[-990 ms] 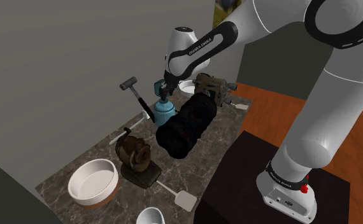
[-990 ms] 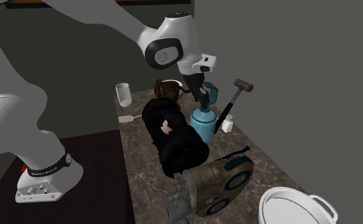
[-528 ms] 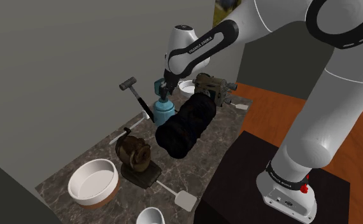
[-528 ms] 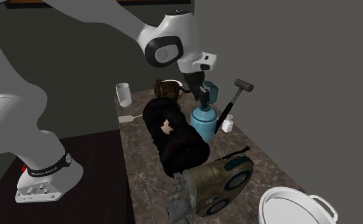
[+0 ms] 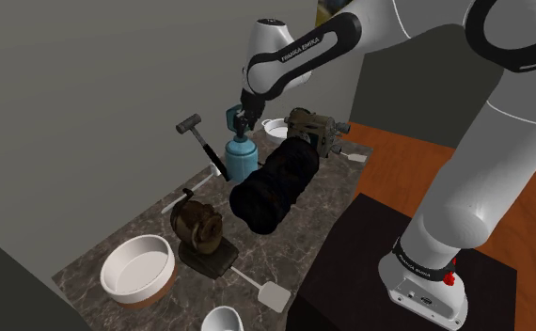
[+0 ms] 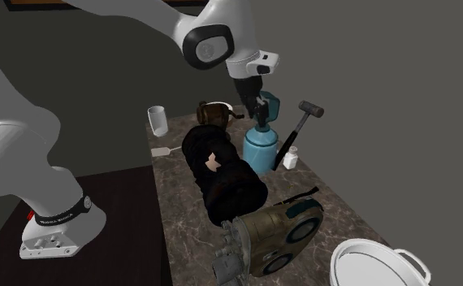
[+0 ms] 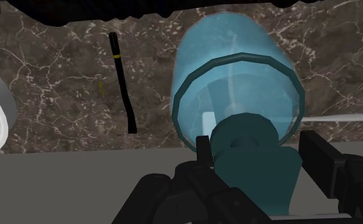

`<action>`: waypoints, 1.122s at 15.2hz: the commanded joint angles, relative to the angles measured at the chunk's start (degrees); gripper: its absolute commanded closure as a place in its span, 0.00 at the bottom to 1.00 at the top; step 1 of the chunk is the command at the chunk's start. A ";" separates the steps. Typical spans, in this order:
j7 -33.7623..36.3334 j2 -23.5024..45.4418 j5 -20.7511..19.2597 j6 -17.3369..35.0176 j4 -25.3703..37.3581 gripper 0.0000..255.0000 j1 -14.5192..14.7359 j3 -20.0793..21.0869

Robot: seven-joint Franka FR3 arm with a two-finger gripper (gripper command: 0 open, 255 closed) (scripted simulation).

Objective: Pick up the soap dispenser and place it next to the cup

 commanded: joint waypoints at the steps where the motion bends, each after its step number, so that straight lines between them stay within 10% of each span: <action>1: -0.08 -0.97 0.06 -1.66 0.74 1.00 -0.04 -0.05; 17: 0.15 -4.26 0.00 -13.83 9.62 1.00 -0.12 -0.16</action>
